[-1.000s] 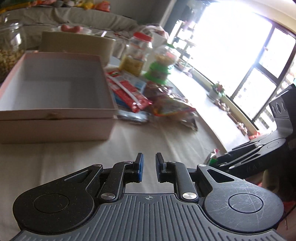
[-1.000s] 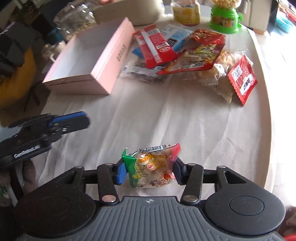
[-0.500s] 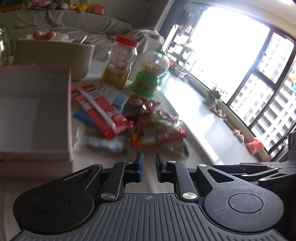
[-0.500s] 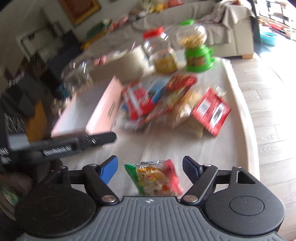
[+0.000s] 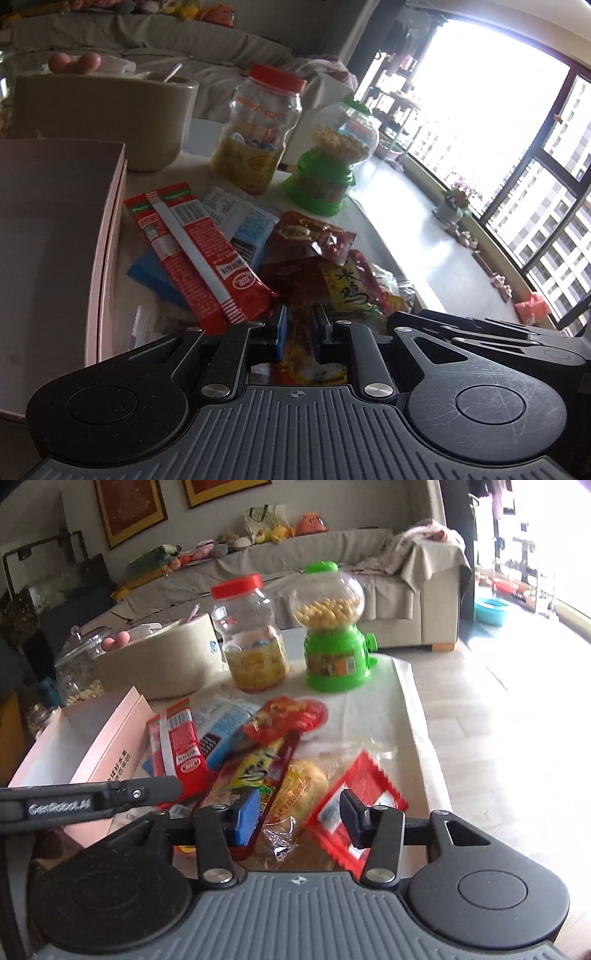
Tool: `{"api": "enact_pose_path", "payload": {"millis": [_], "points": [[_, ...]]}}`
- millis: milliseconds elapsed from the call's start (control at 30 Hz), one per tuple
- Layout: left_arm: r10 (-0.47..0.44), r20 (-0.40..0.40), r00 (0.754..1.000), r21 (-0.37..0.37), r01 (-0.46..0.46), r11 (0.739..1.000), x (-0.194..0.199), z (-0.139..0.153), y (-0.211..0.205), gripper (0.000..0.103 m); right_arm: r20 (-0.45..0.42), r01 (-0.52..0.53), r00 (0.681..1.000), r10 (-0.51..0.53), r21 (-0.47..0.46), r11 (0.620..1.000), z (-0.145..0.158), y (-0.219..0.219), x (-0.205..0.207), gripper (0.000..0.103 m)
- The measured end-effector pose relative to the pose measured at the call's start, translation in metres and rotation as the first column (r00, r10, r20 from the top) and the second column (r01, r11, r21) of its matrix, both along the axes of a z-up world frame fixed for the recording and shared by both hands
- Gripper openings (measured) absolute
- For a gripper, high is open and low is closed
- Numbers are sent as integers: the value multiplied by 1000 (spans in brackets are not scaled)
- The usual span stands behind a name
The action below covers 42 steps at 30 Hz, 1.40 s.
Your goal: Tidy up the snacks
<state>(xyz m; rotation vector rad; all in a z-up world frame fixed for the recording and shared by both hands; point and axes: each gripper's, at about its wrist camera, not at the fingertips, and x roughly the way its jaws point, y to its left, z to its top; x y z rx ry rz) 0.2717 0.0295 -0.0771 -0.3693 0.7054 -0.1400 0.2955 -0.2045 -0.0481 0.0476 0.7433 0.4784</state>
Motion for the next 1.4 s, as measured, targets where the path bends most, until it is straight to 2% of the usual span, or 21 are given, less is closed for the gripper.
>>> {"api": "enact_pose_path", "payload": {"millis": [133,233,433,467,600,833,1000,1167,1233,1300,1400], "points": [[20,-48,999,-3,-20,1000,11,-15,1,17,-17,18,1000,-18,18,1000,-7,-11,-8,47],[22,-42,999,-33,-23,999,8,-23,2,17,-6,29,1000,-29,22,999,-7,-15,-18,47],[-61,-62,996,-107,54,993,-7,-30,-2,18,-29,1,1000,2,80,997,-10,-15,-29,48],[-72,-66,995,-113,64,992,-9,-32,-2,18,-32,-8,999,11,86,996,-11,-12,-32,44],[-93,-72,993,-127,84,988,-27,-35,-2,18,-36,-28,999,31,99,995,-12,0,-43,31],[-69,-78,995,-153,56,987,-71,-32,17,18,-52,-30,998,39,168,985,-1,5,-51,29],[-90,-74,993,-130,80,988,-99,-26,23,18,-8,7,1000,-5,172,985,8,8,-61,30],[-83,-40,996,-130,77,989,-114,-21,29,18,-38,9,999,-1,222,975,14,7,-60,30],[-78,-32,996,-137,73,988,-116,-20,29,18,-21,17,1000,-14,177,984,13,16,-54,34],[-78,-26,997,-145,73,987,-119,-19,30,18,12,11,1000,-12,108,994,13,30,-43,58],[-83,-19,996,-152,79,985,-122,-18,27,18,66,1,998,0,-11,1000,13,54,-17,68]]}}
